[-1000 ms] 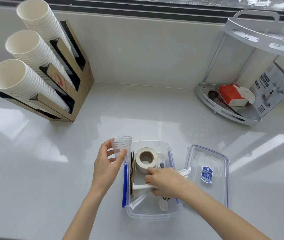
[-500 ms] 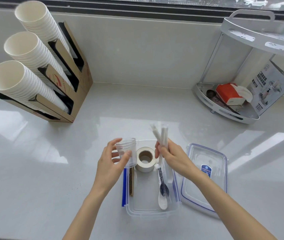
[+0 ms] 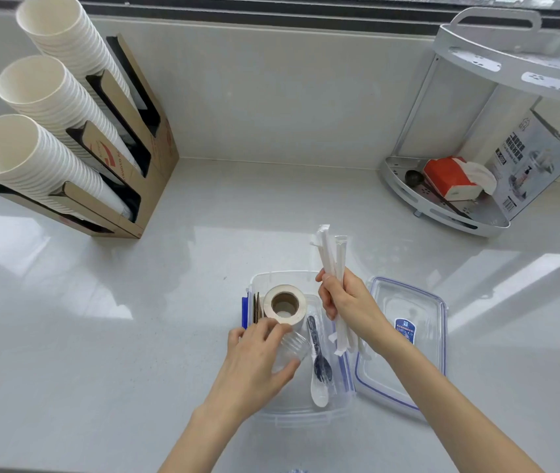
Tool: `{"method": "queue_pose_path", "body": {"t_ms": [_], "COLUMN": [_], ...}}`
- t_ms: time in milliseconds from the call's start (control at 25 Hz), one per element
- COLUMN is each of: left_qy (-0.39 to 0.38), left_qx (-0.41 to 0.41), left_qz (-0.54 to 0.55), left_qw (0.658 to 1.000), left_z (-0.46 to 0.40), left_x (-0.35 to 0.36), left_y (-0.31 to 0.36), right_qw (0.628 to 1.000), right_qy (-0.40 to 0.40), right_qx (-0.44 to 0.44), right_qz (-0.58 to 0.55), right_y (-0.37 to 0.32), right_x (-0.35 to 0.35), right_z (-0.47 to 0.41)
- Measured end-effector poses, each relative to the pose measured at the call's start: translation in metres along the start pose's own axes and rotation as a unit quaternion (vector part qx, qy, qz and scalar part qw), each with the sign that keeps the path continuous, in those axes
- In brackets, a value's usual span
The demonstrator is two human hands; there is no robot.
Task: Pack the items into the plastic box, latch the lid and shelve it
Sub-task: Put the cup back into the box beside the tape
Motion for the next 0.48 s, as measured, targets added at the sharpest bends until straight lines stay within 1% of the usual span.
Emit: {"method": "queue_pose_path", "body": {"t_ms": [80,320,400,480], "left_qy": [-0.011,0.043,0.060,0.098], "left_qx": [0.007,0.005,0.008,0.012], "left_qz": [-0.056,-0.115,-0.094,-0.064], "left_qw": [0.998,0.992,0.994,0.993], "left_z": [0.005,0.007,0.007,0.006], "left_x": [0.010,0.010,0.009,0.002], "left_y": [-0.001,-0.010,-0.011,-0.011], "right_qw": [1.000,0.999,0.999,0.998], "right_qy": [0.001,-0.013,-0.018,-0.020], "right_qx": [0.008,0.039,0.043,0.048], "right_qz": [-0.004,0.016,0.021,0.020], "right_y": [0.002,0.014,0.018,0.019], "right_x": [0.000,0.008,0.011,0.013], "right_z": [0.000,-0.001,-0.002,-0.002]}}
Point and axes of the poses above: each hand's wrist, its own z-axis away from the middle knuckle, its own x-axis out of the palm, y = z × x, the point moved 9 cm from there along -z, towards the middle knuckle, and after that the axes turned 5 degrees about z, right-handed, at the moved point
